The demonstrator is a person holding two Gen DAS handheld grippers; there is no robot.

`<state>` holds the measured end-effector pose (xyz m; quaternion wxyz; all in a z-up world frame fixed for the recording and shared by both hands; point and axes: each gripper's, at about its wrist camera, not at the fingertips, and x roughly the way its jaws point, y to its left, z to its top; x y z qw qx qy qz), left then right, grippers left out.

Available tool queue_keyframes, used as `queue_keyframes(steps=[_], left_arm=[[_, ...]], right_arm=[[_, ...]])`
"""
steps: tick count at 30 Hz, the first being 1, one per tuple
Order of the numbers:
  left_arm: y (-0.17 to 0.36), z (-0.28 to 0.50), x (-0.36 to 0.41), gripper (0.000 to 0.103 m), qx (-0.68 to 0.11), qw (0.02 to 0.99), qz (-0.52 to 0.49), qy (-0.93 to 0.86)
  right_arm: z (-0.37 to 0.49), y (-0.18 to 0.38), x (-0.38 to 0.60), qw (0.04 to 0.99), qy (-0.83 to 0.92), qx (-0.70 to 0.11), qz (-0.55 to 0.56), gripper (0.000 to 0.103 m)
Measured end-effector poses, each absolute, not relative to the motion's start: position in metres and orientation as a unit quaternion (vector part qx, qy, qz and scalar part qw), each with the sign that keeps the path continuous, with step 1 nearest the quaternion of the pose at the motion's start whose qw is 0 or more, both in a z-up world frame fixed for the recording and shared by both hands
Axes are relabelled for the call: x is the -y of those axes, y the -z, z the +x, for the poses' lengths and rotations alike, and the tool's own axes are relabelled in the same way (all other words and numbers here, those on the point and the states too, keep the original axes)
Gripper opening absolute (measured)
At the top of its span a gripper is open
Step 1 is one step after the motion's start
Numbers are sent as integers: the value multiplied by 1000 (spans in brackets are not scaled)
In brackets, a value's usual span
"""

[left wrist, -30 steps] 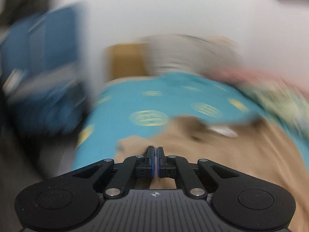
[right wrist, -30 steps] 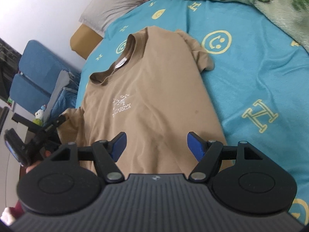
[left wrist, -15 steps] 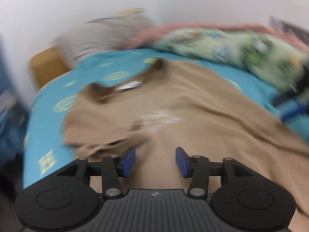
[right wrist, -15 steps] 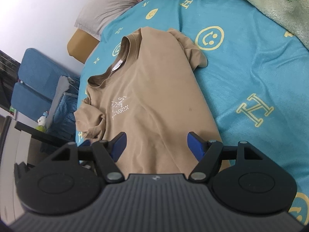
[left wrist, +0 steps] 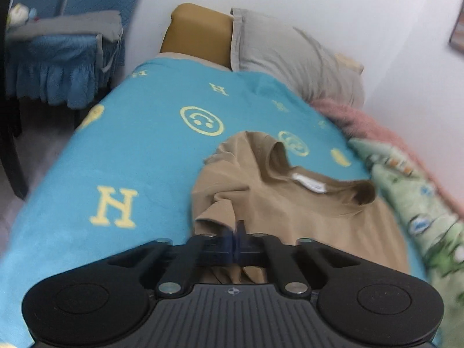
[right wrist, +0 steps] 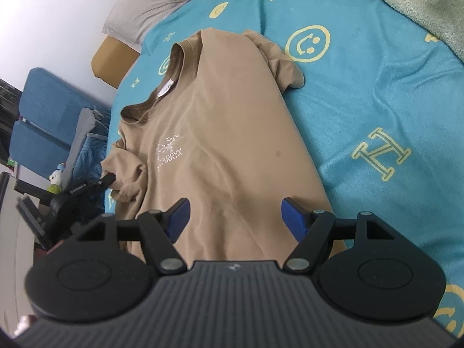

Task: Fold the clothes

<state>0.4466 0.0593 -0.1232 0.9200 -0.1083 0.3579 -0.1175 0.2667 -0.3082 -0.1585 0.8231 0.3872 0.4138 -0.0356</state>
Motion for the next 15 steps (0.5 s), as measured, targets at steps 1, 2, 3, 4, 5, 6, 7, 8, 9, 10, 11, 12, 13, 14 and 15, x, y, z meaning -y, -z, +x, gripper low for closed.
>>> queue_keyframes(steps=[1,2,3,4,5,6,7,8,9,10,11,12,13,14,15], left_arm=[[118,449,-61,2,-351,925,-78,120],[112,452,-63,1,-344,930,-47,122],[106,459,-67,1,-343,932,-21,114],[99,466,-72,1,-343,933,3,105],[92,474,-78,1,-341,936,27,84],[86,484,-85,1,-336,938,54,58],[81,494,-91,1,-331,939,88,24],[80,505,-96,2,-330,936,123,-18],[81,512,-104,2,-339,931,125,-47],[83,519,-114,4,-349,927,119,-74],[84,525,-123,7,-359,921,112,-100],[86,522,-132,9,-361,923,86,-107],[88,517,-141,23,-361,925,53,-109],[90,513,-149,47,-360,926,21,-111],[93,505,-155,57,-359,927,0,-112]], right_arm=[[267,160,308,823,36,-415,386,72],[267,161,307,824,38,-415,385,72],[268,162,305,825,43,-415,380,72],[268,163,304,827,47,-416,375,72],[269,164,301,829,49,-417,368,73],[270,164,299,832,50,-419,361,73],[271,164,298,835,50,-418,353,73],[271,164,296,839,50,-418,346,73],[272,163,295,842,52,-416,339,73],[272,162,294,846,54,-415,332,73],[273,161,293,848,55,-414,326,72],[273,161,292,850,55,-414,321,72],[273,160,291,852,57,-413,318,72],[274,160,291,853,58,-412,315,72],[274,159,291,854,60,-411,313,72]])
